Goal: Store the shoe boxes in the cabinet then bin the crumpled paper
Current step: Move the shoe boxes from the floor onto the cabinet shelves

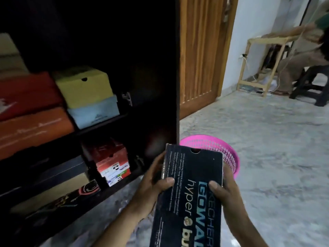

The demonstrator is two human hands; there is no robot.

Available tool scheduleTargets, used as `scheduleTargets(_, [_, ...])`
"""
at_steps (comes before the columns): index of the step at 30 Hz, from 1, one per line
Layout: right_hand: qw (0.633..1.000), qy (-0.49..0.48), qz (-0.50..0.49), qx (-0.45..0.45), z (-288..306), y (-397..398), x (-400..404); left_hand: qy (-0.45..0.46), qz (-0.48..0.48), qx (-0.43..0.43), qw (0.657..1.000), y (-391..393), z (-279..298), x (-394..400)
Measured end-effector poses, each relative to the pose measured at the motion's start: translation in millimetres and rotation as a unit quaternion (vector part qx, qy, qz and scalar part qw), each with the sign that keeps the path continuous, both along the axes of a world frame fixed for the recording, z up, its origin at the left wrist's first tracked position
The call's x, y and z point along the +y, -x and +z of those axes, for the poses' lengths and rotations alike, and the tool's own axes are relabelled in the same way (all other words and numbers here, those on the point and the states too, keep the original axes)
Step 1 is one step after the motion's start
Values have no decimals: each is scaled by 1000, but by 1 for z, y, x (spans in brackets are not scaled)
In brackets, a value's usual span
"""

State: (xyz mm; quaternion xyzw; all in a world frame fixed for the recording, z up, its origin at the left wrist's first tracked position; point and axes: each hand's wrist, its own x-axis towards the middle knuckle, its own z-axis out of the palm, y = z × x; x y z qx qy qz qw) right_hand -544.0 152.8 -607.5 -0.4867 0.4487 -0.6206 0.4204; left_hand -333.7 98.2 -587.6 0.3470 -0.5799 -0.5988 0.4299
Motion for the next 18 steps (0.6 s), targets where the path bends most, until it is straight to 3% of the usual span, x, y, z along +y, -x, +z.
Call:
scheduleTargets(7, [983,-22,182,30,12,-91,-57,7,207,59,977,-111,35,-4])
scheduleTargets(11, [961,-33,275,-2,20,-121,-72,1,281,49,958,-160,74,-36])
scheduleTargets(13, [958,21,282,40,25,-131,-67,-12,280,46,959,-176,100,-56])
scheduleTargets(18, [960,22,266,-85,63,-147,-96,79,326,-18,942,-178,160,-89])
